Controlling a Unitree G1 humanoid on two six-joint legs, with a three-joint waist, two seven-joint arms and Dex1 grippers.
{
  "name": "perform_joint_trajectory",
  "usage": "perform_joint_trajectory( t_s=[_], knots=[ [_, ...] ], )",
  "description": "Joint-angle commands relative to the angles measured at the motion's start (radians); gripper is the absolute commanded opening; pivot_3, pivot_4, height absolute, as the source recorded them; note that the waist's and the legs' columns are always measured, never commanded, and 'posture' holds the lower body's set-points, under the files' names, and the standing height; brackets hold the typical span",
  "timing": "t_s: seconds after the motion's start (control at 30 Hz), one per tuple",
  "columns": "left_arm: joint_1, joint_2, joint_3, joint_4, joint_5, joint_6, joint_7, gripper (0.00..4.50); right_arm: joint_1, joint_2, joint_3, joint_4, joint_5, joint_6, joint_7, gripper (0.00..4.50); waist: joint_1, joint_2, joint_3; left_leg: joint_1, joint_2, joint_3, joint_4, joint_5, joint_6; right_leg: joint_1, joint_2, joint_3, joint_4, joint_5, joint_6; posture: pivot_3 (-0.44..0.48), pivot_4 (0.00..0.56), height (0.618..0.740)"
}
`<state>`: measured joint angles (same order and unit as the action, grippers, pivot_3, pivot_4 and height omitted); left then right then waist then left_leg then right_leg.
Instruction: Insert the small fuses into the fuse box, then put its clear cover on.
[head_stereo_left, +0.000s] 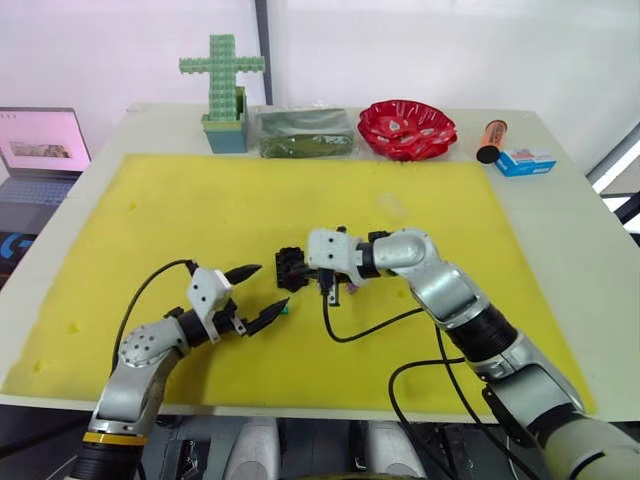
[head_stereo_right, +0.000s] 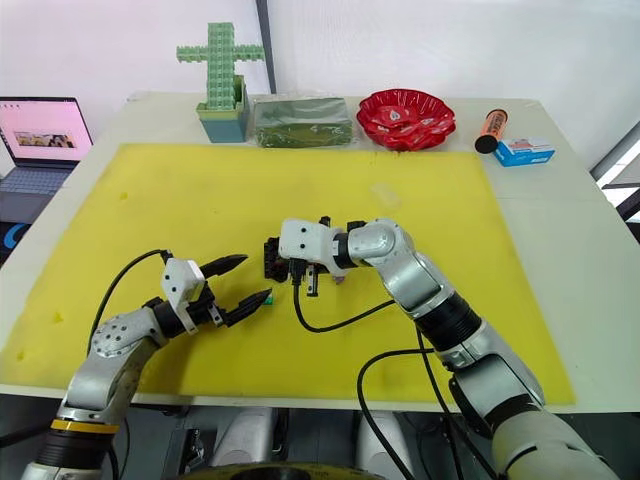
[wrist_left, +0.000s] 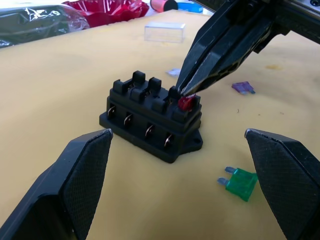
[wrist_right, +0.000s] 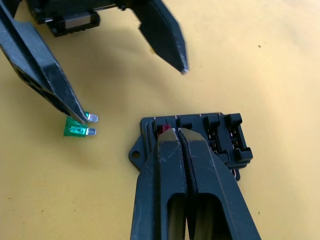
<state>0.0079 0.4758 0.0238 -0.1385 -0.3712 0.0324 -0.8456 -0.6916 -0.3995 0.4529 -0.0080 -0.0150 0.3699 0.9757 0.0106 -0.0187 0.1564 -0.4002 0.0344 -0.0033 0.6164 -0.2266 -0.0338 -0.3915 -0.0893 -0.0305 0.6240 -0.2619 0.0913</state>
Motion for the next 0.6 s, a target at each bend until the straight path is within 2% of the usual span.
perform_joint_trajectory(
  t_s=[0.03, 0.13, 0.27, 0.37, 0.43, 0.57, 0.6],
  knots=[
    [-0.001, 0.028, 0.042, -0.045, -0.045, 0.003, -0.028, 4.5, -0.015, 0.038, -0.101, -0.073, 0.089, 0.023, -0.022, 0.02, -0.001, 0.0, 0.0, -0.001, 0.0, 0.0, 0.0, 0.0, 0.0, -0.001, 0.0, 0.0, 0.0, 0.0, 0.0, 0.0, 0.15, 0.74],
    [0.0, 0.054, 0.067, -0.053, -0.076, 0.016, -0.049, 4.5, -0.017, 0.039, -0.171, -0.123, 0.145, 0.068, -0.034, 0.02, -0.002, 0.0, 0.0, -0.005, 0.0, 0.0, 0.0, 0.0, 0.0, -0.005, 0.0, 0.0, 0.001, 0.001, 0.001, 0.0, 0.15, 0.74],
    [0.003, 0.109, 0.103, -0.061, -0.107, 0.034, -0.094, 4.5, 0.022, -0.041, -0.26, -0.186, 0.199, 0.07, -0.008, 0.02, 0.002, 0.0, 0.0, -0.006, 0.0, 0.0, 0.0, 0.0, 0.0, -0.005, 0.0, 0.0, -0.001, 0.001, 0.001, 0.0, 0.15, 0.74],
    [0.006, 0.156, 0.14, -0.055, -0.138, 0.054, -0.134, 4.5, 0.075, -0.135, -0.322, -0.223, 0.239, 0.058, 0.032, 0.68, 0.001, 0.0, 0.0, -0.007, 0.0, 0.0, 0.0, 0.0, 0.0, -0.004, 0.0, 0.0, -0.005, 0.0, 0.0, 0.0, 0.15, 0.74],
    [-0.012, 0.186, 0.181, -0.017, -0.145, 0.054, -0.148, 4.5, 0.139, -0.216, -0.386, -0.232, 0.259, 0.024, 0.065, 1.28, 0.002, 0.0, 0.0, -0.007, 0.0, 0.001, 0.0, 0.0, 0.0, -0.004, 0.0, 0.0, -0.007, 0.0, 0.0, 0.0, 0.15, 0.74],
    [-0.033, 0.217, 0.229, 0.037, -0.149, 0.048, -0.171, 4.5, 0.272, -0.332, -0.492, -0.224, 0.275, -0.038, 0.09, 2.72, 0.001, 0.001, 0.001, -0.007, 0.0, 0.001, 0.0, 0.0, 0.0, -0.004, 0.0, 0.0, -0.007, 0.0, 0.0, 0.0, 0.15, 0.74],
    [-0.034, 0.222, 0.237, 0.042, -0.149, 0.05, -0.177, 4.5, 0.307, -0.356, -0.516, -0.218, 0.276, -0.057, 0.095, 3.19, 0.001, 0.001, 0.001, -0.007, 0.0, 0.001, 0.0, 0.0, 0.0, -0.004, 0.0, 0.0, -0.007, 0.0, 0.0, 0.0, 0.15, 0.74]
  ],
)
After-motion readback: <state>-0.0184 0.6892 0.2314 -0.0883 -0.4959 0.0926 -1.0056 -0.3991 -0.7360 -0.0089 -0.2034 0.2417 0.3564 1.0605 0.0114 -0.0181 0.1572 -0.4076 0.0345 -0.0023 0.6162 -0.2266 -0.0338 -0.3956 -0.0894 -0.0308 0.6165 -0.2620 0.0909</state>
